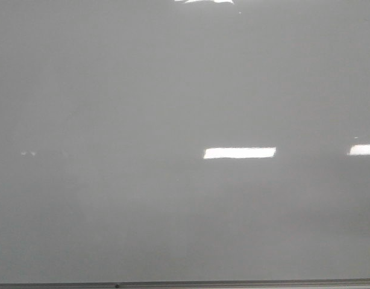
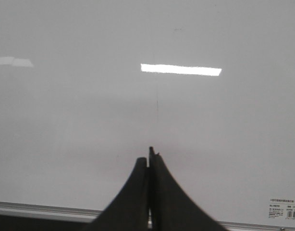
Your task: Write number 5 on whiteboard
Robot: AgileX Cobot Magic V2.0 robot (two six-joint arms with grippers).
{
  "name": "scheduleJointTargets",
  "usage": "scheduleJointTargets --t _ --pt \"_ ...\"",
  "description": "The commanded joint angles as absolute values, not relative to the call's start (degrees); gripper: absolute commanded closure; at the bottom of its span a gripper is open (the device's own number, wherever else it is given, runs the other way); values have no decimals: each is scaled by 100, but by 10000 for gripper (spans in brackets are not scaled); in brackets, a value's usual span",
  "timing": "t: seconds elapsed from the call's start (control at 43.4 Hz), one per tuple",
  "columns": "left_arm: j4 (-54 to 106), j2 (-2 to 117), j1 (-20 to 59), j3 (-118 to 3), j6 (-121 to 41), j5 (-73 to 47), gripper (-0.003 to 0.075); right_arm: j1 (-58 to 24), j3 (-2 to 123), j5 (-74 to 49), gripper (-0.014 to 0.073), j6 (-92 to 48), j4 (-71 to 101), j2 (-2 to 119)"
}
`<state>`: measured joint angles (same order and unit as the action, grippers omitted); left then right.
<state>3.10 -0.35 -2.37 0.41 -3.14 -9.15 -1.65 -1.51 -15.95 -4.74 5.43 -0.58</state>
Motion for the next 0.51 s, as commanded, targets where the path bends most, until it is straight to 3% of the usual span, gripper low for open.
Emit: scheduleJointTargets --t 0.0,0.483 --pt "359 -120 -197 68 -277 -438 741 -147 -69 -1126 662 -462 554 -172" --pt "359 -120 -197 68 -277 -438 741 -147 -69 -929 662 -462 554 -172"
